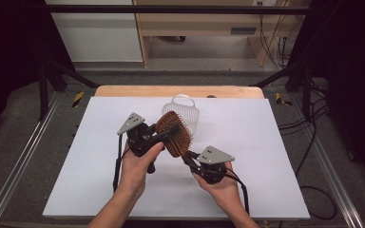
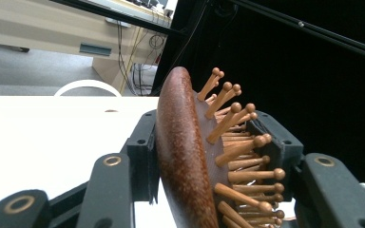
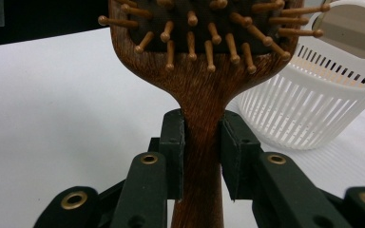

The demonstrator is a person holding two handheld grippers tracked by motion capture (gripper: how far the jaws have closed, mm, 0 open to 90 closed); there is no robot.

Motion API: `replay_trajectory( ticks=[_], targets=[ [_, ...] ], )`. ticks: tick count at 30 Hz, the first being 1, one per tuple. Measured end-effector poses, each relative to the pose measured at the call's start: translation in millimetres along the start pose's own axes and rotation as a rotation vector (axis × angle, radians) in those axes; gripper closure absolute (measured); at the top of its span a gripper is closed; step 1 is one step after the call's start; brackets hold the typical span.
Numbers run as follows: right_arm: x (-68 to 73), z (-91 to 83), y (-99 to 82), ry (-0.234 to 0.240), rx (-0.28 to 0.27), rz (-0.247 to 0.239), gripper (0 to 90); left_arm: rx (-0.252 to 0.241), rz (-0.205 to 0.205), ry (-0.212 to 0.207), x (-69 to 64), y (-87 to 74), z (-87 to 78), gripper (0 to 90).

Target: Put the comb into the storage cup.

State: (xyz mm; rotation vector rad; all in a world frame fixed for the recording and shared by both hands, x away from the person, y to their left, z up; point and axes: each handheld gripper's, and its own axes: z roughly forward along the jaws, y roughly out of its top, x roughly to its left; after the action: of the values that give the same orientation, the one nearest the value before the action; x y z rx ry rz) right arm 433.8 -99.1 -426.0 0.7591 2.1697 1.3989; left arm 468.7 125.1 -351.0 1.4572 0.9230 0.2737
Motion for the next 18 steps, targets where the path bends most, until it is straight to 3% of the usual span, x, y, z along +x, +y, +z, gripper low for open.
replay_trajectory(
  ticks=[15, 18],
  targets=[
    [-3.6, 3.5, -3.6, 0.045, -0.003, 0.047, 72.0, 0.023, 0.0, -0.007, -2.6, 2.3, 3.6, 52.0],
    [-4.0, 4.6, -3.6, 0.062, -0.006, 0.062, 63.7, 0.016, 0.006, -0.004, -2.9, 3.4, 4.7, 52.1]
  ],
)
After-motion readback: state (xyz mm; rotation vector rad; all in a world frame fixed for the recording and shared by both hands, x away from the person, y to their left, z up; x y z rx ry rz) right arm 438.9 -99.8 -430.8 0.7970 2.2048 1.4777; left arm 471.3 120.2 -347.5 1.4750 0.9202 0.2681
